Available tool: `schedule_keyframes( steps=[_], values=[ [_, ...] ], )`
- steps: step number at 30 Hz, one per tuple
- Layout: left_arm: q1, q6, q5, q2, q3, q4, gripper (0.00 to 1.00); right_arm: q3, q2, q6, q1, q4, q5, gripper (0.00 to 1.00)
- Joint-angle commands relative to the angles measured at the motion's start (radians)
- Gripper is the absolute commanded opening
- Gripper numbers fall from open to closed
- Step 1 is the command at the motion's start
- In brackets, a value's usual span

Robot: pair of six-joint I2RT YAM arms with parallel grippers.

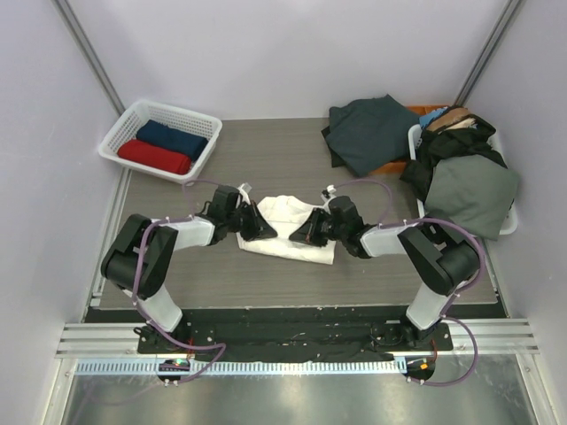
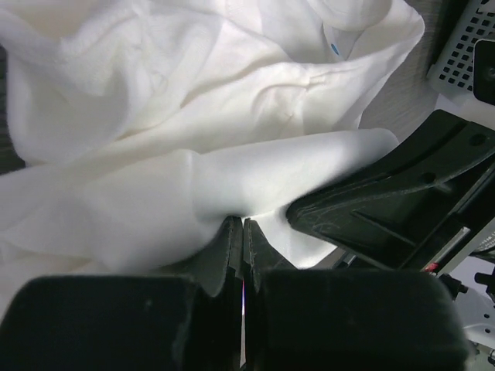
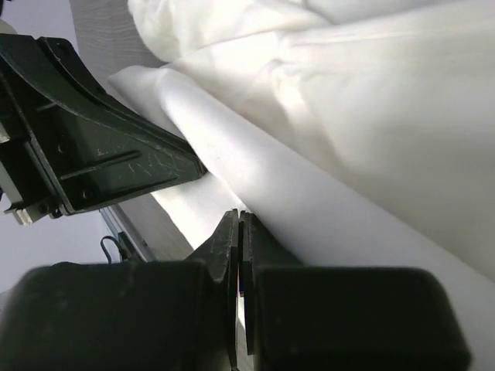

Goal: Roll the t-shirts
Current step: Roll the T-shirt to the center of the board.

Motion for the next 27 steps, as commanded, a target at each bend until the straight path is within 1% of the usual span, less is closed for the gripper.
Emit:
schedule_keyframes(
  steps=[1,3,5,6,7,11,14,15,17,18,19,20,21,22,23,25,26,27],
  values=[
    [0.054,0.046,0.007,0.055,-0.010,0.083,0.00,-0.092,0.015,-0.031,-0.106,0.105,-0.022,0.01],
    [0.095,0.050,0.015,0.058,-0.038,0.100,0.00,-0.152,-0.015,-0.037,-0.174,0.122,-0.069,0.01],
    [0.118,0.061,0.014,0.035,-0.054,0.100,0.00,-0.187,-0.053,-0.087,-0.203,0.073,-0.077,0.01],
    [0.134,0.064,0.014,0.025,-0.068,0.100,0.00,-0.194,-0.102,-0.106,-0.222,0.012,-0.071,0.01],
    [0.138,0.073,0.011,0.015,-0.071,0.098,0.00,-0.198,-0.124,-0.145,-0.229,-0.016,-0.064,0.01],
    [0.140,0.092,0.026,-0.011,-0.062,0.089,0.00,-0.218,-0.225,-0.185,-0.236,-0.103,-0.034,0.01],
    [0.140,0.104,0.040,-0.031,-0.036,0.066,0.00,-0.188,-0.296,-0.239,-0.234,-0.200,-0.001,0.02],
    [0.140,0.110,0.040,-0.055,-0.029,0.054,0.00,-0.171,-0.342,-0.254,-0.234,-0.270,0.013,0.10],
    [0.141,0.125,0.029,-0.090,-0.009,0.013,0.12,-0.126,-0.402,-0.293,-0.228,-0.359,0.077,0.27],
    [0.140,0.132,0.018,-0.138,-0.004,-0.007,0.22,-0.114,-0.432,-0.311,-0.222,-0.427,0.160,0.39],
    [0.140,0.138,-0.018,-0.163,0.002,-0.030,0.25,-0.097,-0.499,-0.327,-0.193,-0.452,0.198,0.43],
    [0.141,0.150,-0.046,-0.196,0.001,-0.081,0.27,-0.088,-0.527,-0.340,-0.173,-0.462,0.246,0.46],
    [0.141,0.156,-0.075,-0.225,-0.004,-0.104,0.29,-0.077,-0.552,-0.375,-0.155,-0.534,0.322,0.50],
    [0.141,0.161,-0.130,-0.291,-0.008,-0.124,0.30,-0.056,-0.586,-0.392,-0.129,-0.551,0.356,0.50],
    [0.140,0.162,-0.150,-0.320,-0.027,-0.159,0.31,-0.047,-0.595,-0.412,-0.093,-0.567,0.364,0.51],
    [0.141,0.159,-0.166,-0.400,-0.053,-0.172,0.31,-0.015,-0.595,-0.460,-0.062,-0.611,0.458,0.47],
    [0.141,0.147,-0.157,-0.422,-0.085,-0.169,0.30,-0.001,-0.585,-0.472,-0.047,-0.630,0.473,0.37],
    [0.141,0.139,-0.154,-0.442,-0.103,-0.166,0.28,0.015,-0.569,-0.492,-0.045,-0.663,0.490,0.30]
  ],
)
